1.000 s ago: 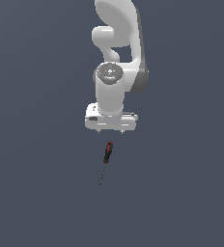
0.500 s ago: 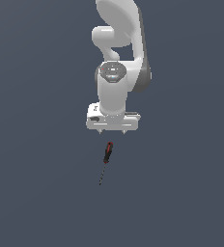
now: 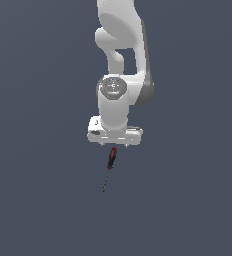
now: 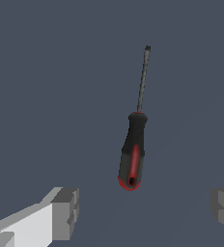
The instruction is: Pick up the object and move it to a goal position.
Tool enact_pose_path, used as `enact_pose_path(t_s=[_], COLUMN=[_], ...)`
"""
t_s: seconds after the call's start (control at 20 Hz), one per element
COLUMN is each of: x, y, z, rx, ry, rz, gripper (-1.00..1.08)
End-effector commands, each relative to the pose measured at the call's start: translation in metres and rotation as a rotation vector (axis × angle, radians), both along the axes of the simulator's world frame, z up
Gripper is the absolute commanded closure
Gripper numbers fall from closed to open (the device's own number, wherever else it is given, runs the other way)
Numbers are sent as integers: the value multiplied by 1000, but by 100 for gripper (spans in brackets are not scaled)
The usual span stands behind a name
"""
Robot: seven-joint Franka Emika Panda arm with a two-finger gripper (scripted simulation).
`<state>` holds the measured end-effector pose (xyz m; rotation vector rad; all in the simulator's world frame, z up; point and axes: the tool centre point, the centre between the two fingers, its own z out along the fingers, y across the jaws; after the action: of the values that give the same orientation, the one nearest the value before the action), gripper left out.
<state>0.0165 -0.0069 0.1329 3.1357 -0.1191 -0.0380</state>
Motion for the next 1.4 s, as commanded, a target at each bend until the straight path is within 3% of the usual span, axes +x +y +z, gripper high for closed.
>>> enact_pose_path(t_s=[0.0,0.6,1.35], x=[10,48,51], y=[-4,-19,-21], z=[-11,-61,-91], rx=[0,1,1], ry=[-4,-22,-23], rz=[-20,-106,-116], gripper=[-92,-92,-92])
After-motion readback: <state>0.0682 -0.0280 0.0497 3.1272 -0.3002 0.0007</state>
